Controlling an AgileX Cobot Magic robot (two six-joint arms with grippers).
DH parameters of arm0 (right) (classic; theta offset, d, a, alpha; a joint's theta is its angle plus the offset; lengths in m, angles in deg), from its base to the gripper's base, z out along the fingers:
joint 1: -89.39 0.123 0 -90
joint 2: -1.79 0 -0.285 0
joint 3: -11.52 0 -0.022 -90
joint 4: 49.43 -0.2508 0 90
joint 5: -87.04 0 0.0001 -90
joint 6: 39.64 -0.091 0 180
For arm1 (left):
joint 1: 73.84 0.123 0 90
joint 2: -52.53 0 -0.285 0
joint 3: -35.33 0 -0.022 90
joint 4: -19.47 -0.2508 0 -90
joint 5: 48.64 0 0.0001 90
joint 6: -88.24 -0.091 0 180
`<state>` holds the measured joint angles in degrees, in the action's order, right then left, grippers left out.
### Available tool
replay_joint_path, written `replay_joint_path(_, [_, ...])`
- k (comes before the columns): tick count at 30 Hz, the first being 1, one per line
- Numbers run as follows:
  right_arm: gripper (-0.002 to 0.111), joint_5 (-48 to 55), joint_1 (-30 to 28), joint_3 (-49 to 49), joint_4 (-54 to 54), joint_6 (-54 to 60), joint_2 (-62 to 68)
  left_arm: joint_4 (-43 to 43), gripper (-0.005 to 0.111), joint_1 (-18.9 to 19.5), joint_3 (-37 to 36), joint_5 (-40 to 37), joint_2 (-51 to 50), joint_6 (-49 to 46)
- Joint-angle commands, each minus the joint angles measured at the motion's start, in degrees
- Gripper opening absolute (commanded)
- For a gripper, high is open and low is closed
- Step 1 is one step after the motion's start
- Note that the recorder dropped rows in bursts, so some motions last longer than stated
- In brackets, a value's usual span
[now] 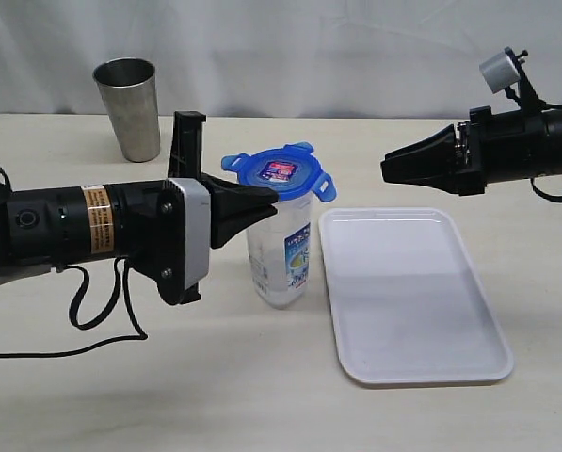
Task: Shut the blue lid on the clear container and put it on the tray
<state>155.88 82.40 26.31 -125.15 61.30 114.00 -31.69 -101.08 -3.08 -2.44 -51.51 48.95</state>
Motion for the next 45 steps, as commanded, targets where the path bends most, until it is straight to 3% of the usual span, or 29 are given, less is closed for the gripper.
replay_joint_path(1, [0.022,1.12,-0.19,0.14,0.17,0.38,-0.19,-0.73,0.0,-0.16,-0.34,-0.81,1.8,-0.3])
replay_joint_path(17, [0.022,1.12,1.66,0.14,-1.4,0.88,-0.19,-0.77,0.0,-0.16,-0.34,-3.21,2.03,0.49])
replay_joint_path(22, [0.022,1.12,1.8,0.14,-2.13,1.26,-0.19,-8.22,0.0,-0.16,-0.34,-0.02,2.03,3.79])
replay_joint_path(45, [0.022,1.12,1.8,0.14,-2.16,1.38,-0.19,-7.98,0.0,-0.16,-0.34,-0.52,2.03,3.57])
